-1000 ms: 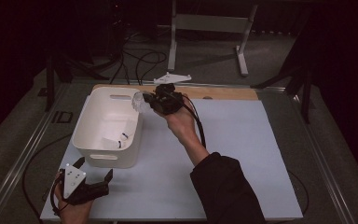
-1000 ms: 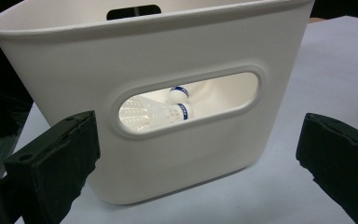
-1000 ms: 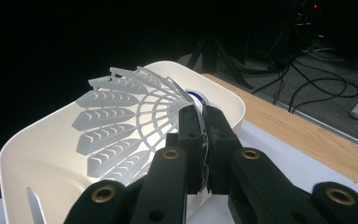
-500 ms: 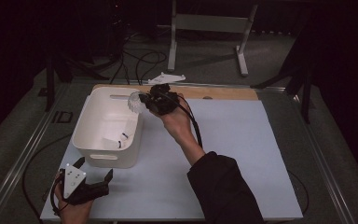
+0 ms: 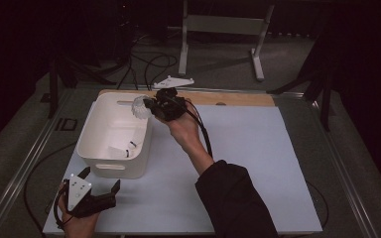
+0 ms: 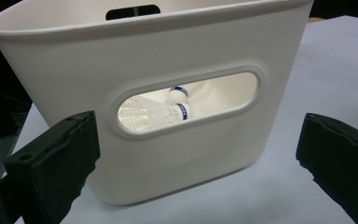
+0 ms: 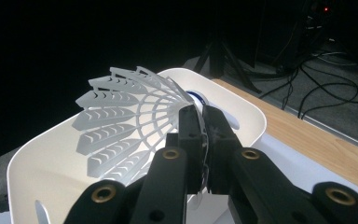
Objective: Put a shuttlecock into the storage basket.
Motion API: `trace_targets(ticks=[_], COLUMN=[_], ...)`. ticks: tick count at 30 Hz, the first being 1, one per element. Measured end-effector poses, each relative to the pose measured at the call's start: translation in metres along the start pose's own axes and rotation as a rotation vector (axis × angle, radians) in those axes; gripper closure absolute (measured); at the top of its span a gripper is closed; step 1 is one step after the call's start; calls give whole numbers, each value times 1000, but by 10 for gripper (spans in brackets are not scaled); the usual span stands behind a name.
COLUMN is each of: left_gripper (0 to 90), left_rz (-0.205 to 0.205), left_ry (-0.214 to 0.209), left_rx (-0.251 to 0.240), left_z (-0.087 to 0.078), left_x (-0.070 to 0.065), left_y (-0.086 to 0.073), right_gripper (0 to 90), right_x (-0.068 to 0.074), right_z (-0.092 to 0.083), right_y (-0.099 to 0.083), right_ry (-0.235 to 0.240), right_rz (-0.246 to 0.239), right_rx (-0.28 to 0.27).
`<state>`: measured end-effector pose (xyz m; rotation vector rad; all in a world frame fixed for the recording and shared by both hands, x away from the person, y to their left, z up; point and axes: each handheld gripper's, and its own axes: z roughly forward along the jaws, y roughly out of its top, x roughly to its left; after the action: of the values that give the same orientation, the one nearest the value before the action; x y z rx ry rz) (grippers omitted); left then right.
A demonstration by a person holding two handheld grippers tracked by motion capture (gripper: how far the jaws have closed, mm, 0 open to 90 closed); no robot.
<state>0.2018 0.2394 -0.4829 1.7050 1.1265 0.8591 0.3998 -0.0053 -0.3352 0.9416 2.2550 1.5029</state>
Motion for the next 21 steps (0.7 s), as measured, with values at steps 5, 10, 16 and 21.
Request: trace_targets(ticks=[5,10,16,21], left_gripper=[0,0,1,1], left_rz=[0,-1,-2,-3], left_ry=[0,0,1,1], left_rx=[0,-1,-1,-2], left_z=[0,0,0,0], left_x=[0,0,0,1], left_y=[0,0,0,0], right_gripper=[875,874,875,875], right_x=[1,4,8,10], right_z=[2,5,9,12], right_y=[1,2,4,4], right_ry=[0,5,11,16], right_rz=[-6,-9,-15,-16], right_rx=[6,5,6,7])
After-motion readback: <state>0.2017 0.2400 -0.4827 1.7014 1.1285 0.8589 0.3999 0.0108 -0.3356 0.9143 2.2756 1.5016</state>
